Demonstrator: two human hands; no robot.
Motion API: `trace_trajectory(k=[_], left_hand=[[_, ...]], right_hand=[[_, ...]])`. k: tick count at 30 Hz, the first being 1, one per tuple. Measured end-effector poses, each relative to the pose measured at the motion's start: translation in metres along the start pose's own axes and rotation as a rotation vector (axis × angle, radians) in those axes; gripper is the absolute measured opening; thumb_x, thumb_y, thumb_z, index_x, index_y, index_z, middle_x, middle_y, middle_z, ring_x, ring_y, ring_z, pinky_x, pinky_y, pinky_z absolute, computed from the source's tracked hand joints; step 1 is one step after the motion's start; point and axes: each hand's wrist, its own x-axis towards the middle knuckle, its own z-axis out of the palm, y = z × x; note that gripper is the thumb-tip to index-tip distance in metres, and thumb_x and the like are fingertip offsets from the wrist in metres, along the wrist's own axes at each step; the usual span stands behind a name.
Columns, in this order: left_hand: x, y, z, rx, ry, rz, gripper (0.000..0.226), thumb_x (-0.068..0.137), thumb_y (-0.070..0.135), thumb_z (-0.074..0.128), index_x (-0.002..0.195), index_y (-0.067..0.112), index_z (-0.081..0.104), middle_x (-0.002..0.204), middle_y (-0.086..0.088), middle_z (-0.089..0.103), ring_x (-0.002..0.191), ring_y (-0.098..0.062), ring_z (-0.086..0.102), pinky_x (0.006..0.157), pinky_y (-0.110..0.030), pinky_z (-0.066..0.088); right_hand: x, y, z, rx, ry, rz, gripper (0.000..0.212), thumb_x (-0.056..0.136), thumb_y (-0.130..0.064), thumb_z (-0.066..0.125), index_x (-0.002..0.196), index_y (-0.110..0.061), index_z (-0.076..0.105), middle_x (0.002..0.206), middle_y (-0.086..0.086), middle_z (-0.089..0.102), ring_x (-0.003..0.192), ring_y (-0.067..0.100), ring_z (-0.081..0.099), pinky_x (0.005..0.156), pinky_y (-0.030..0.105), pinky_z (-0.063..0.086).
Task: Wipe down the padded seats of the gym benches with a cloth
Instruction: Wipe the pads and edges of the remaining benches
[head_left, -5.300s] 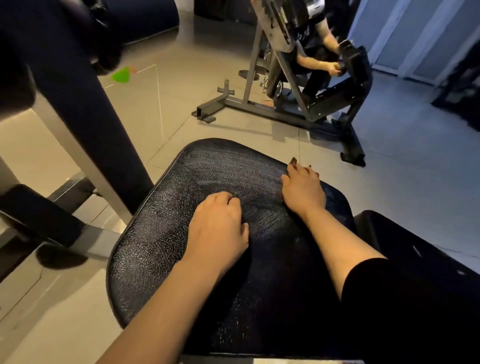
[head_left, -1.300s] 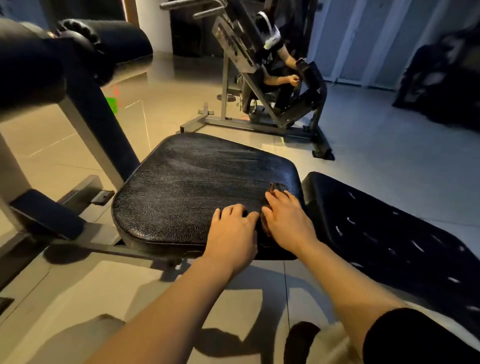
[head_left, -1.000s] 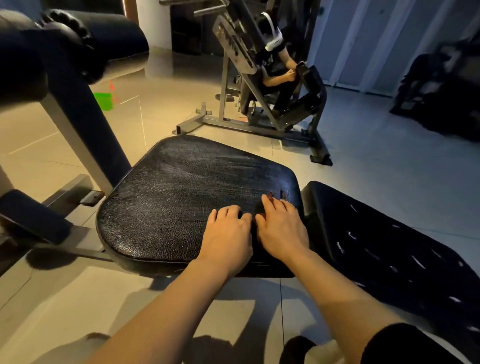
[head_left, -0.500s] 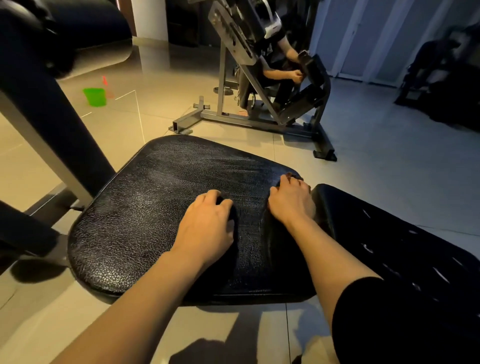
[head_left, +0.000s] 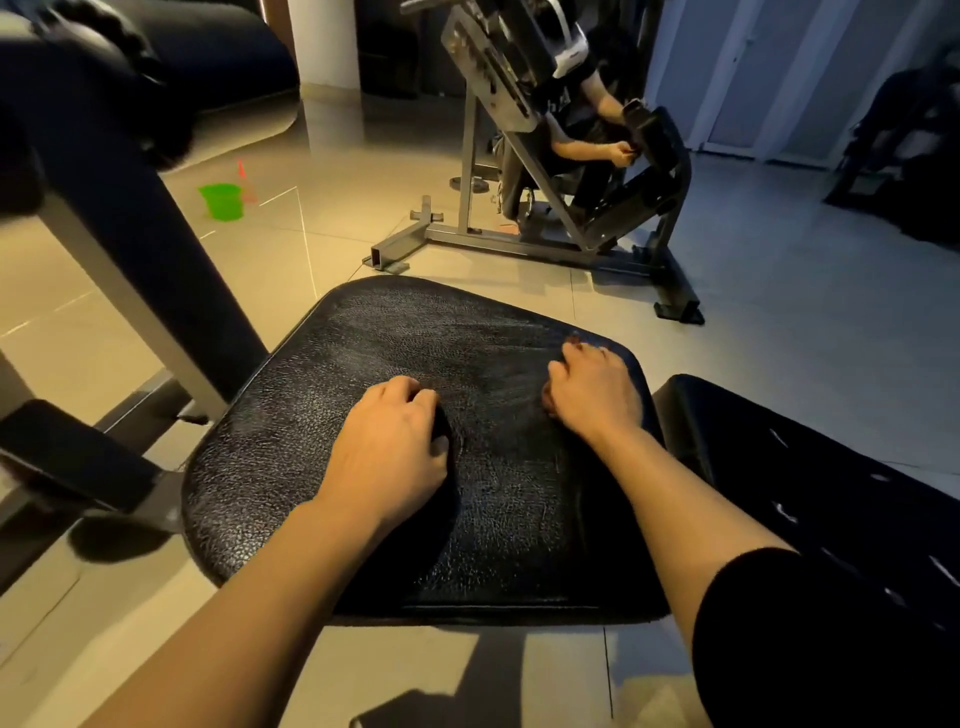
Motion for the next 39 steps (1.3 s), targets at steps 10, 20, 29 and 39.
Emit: trace_trajectory(k=[10, 20, 29, 39], left_hand=[[-0.014, -0.033, -0.021, 0.009, 0.012, -0.133, 0.030, 0.088, 0.026, 0.055, 0.111, 0.007, 0.056, 0.116, -0.013, 0.053, 0.109, -0.030, 0.048, 0.092, -0.039, 0.042], [-0.044, -0.025, -0.019, -0.158, 0.018, -0.060, 0.047, 0.084, 0.040, 0.069, 0.125, 0.018, 0.060, 0.126, -0.006, 0.054, 0.119, -0.026, 0.046, 0.100, -0.034, 0.038], [-0.075, -0.002, -0.022, -0.390, 0.001, 0.002, 0.047, 0.076, 0.044, 0.076, 0.109, 0.020, 0.052, 0.104, 0.004, 0.063, 0.100, -0.017, 0.057, 0.085, -0.036, 0.045], [-0.083, 0.020, -0.020, -0.250, 0.178, 0.195, 0.037, 0.073, 0.008, 0.065, 0.106, 0.018, 0.053, 0.098, 0.002, 0.046, 0.088, -0.027, 0.053, 0.065, -0.039, 0.040]], right_hand=[[-0.045, -0.126, 0.005, 0.392, -0.208, -0.510, 0.063, 0.092, -0.033, 0.056, 0.151, -0.023, 0.032, 0.157, 0.002, 0.029, 0.147, 0.022, 0.016, 0.121, 0.043, 0.010], [-0.072, -0.074, -0.039, 0.550, -0.297, -0.325, 0.090, 0.066, -0.019, 0.086, 0.144, -0.024, 0.042, 0.138, 0.003, 0.053, 0.127, 0.020, 0.049, 0.110, 0.039, 0.037], [-0.126, -0.069, -0.044, 0.632, 0.032, -0.393, 0.025, 0.083, -0.006, 0.070, 0.084, -0.024, 0.052, 0.110, -0.007, 0.045, 0.102, 0.008, 0.048, 0.077, 0.003, 0.031], [-0.150, -0.037, -0.063, 0.656, -0.178, -0.435, 0.075, 0.070, -0.002, 0.077, 0.132, -0.034, 0.049, 0.117, -0.011, 0.060, 0.110, 0.006, 0.056, 0.098, 0.030, 0.047]])
